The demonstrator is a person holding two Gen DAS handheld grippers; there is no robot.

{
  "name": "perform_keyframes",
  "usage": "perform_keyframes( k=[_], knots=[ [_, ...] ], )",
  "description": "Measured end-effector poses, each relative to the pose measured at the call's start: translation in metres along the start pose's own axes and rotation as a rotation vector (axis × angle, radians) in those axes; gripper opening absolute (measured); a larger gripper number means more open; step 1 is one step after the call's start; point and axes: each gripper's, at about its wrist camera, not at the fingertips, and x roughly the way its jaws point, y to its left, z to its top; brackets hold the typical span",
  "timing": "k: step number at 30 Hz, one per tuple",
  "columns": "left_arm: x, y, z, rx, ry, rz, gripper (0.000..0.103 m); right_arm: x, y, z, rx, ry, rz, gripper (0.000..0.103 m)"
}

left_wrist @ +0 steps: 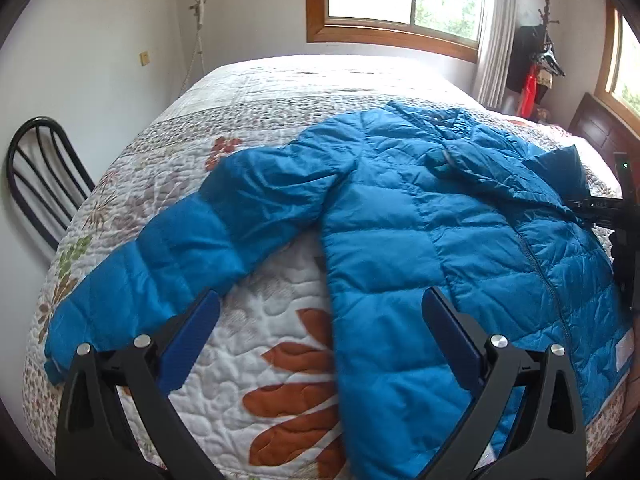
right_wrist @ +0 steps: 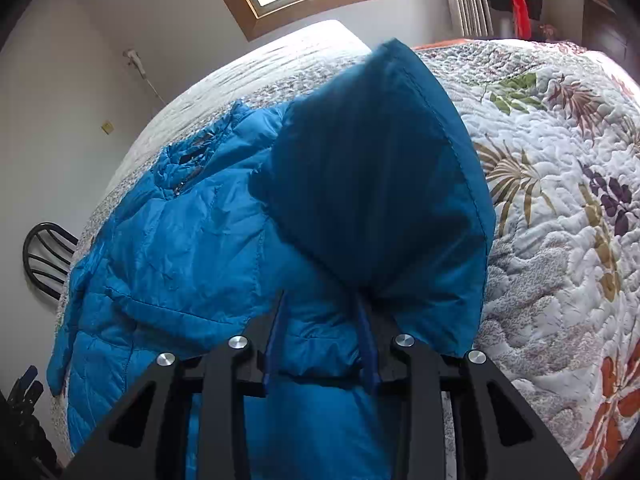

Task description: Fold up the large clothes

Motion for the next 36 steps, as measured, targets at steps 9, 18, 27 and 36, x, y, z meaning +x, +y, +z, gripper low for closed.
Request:
perform_keyframes(
  k=[9,18,27,36],
  knots=[
    [0.045,-0.076,0.071,0.044,0.044,-0.117,0.1,-0.041,0.015,0.0,-0.052,-0.093,-0.013,0.036],
    [0.143,-0.144,0.115,-0.001,0.224,-0.265,0.099,-0.048,-0.001,0.006,-0.012,-0.106,-0.033,0.037],
    [0.168,-0.152,0.12,-0.079,0.243,-0.312,0.018,-0.06,-0.004,0.005,-0.023,-0.163,0.024,0.037],
    [0.136,-0.087,0.118,-0.125,0.119,-0.191,0.01,-0.034,-0.008,0.009,0.025,-0.097,0.157,0.038]
  ],
)
